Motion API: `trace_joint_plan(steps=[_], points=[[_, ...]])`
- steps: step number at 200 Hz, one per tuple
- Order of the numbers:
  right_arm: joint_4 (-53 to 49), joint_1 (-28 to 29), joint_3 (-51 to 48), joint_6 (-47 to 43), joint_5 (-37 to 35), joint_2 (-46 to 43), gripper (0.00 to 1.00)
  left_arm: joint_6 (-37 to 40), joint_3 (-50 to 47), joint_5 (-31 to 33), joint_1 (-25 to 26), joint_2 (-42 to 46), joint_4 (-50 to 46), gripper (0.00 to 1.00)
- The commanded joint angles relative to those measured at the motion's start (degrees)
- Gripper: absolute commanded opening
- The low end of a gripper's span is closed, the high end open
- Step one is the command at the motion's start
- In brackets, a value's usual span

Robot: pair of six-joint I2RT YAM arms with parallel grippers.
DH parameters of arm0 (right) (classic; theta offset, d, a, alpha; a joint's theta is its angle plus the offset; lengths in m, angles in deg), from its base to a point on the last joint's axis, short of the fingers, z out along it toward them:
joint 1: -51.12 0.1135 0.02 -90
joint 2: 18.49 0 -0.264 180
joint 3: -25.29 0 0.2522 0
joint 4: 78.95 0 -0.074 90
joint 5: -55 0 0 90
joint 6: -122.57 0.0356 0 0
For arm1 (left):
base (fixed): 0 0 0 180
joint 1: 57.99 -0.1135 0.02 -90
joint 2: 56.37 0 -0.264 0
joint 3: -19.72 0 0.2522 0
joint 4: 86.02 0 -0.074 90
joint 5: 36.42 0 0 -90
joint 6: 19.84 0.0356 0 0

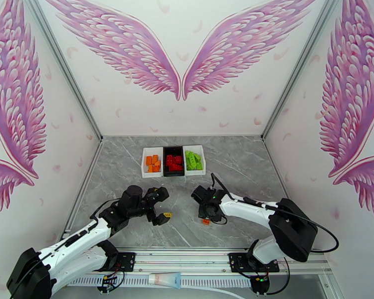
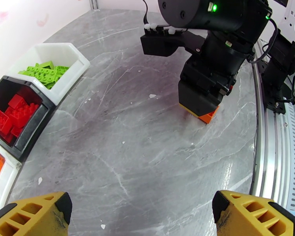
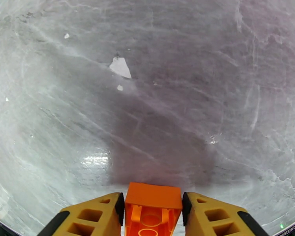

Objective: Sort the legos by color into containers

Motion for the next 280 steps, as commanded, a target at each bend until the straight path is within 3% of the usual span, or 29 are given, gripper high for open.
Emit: trace_joint_plan(steps=[1,32,73,117,141,202,280], points=[[0.61,0.41,0.23,-0.22,0.17,0.98,0.43,-0.35,0.79,0.83,0.19,1.44,-0.05,0.99],[-0.57,0.4,1.68,-1.26,-0.75,0.86,0.27,-0.59,0.87,1.32,0.19,2.11,-0.64,0.99],[-0.43,0.44,7.66,-6.25,-3.96,0.49,0.28,-4.15,-0.2,5.69,0.15,6.83,-1.32,0.99],[8.36,0.21,17.95,-22.34,-6.75,4.82,0.3,-13.64,-1.64,11.53,-0.21,11.07,0.69,0.99],[13.5,-0.33,25.7,-30.21,-6.15,10.55,0.3,-15.8,-3.11,12.62,-0.22,12.15,3.89,0.99],[20.89,-1.31,45.73,-39.94,-4.51,26.39,0.3,-22.08,-7.02,24.27,-0.49,15.92,8.73,0.99],[28.82,-1.66,65.21,-45.06,-1.07,43.03,0.32,-20.99,-7.3,24.34,-1.64,17.01,8.89,0.99]])
